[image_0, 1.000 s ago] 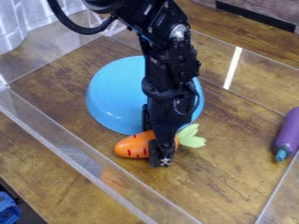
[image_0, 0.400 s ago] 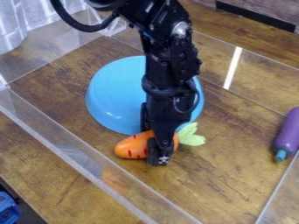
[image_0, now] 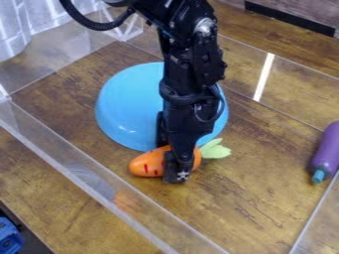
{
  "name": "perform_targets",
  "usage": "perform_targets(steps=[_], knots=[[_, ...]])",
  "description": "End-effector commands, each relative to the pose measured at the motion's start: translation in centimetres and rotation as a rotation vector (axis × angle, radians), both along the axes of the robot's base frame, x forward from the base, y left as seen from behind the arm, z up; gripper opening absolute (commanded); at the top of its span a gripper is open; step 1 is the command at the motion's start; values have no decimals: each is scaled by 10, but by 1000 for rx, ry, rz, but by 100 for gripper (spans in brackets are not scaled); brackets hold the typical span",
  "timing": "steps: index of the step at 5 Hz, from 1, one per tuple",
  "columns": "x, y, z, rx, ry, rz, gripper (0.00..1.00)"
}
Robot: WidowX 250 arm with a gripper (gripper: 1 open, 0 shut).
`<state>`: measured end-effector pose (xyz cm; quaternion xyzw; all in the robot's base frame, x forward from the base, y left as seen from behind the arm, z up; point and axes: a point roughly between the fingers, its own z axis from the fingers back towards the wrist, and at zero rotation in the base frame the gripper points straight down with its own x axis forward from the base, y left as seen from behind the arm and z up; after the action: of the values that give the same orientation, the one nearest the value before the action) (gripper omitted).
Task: Put the carrot on the blue tray
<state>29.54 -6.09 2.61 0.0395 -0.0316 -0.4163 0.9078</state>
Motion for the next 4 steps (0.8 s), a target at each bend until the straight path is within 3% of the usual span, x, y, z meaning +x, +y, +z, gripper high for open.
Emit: perform_targets(steps=[1,4], knots=[[9,4,9,-15,-47,17,0],[9,4,1,-28,-38,24,0]])
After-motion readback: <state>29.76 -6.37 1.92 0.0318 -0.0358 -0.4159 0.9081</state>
